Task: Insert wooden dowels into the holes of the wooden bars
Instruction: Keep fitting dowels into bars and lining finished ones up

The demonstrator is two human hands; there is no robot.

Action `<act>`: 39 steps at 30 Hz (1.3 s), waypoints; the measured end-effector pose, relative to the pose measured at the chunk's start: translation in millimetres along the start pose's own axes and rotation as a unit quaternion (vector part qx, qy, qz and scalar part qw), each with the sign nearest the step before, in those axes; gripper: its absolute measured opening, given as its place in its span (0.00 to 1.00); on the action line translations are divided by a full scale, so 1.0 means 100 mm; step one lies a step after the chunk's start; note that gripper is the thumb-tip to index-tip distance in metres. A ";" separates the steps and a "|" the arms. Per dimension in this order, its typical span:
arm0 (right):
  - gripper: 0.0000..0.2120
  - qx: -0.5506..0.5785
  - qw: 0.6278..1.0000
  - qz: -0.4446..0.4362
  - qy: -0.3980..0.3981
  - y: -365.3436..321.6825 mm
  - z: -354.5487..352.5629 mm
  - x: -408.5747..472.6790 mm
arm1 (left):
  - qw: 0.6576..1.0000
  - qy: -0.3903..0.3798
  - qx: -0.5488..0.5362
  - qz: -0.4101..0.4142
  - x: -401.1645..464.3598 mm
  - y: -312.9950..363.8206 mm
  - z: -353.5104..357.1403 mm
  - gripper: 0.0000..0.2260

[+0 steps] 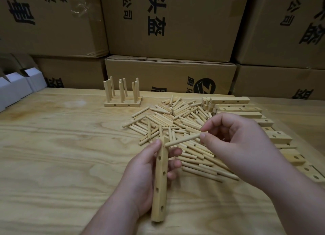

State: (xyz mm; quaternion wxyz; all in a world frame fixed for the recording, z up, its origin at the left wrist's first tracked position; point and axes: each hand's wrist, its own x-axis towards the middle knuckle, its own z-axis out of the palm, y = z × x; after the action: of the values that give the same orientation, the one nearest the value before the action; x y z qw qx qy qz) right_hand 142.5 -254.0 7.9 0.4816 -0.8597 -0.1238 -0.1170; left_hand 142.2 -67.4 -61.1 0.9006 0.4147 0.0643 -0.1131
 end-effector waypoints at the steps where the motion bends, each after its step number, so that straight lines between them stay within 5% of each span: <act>1: 0.06 -0.006 1.000 -0.002 -0.009 -0.01 0.01 0.00 | 1.000 0.002 -0.001 -0.004 0.00 0.00 0.00 0.20; 29: 0.08 -0.019 0.994 0.002 -0.105 -0.05 0.05 -0.06 | 0.998 0.004 0.062 -0.003 0.02 -0.03 -0.04 0.17; 39: 0.06 -0.019 0.998 -0.007 -0.051 -0.02 0.01 -0.04 | 0.994 -0.012 0.111 0.005 0.02 -0.04 -0.05 0.18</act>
State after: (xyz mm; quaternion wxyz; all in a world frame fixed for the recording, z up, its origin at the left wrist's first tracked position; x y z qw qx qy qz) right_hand 138.5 -252.3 7.4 0.4571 -0.8728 -0.1519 -0.0783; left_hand 143.3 -66.2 -67.8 0.8504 0.5107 0.0382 -0.1202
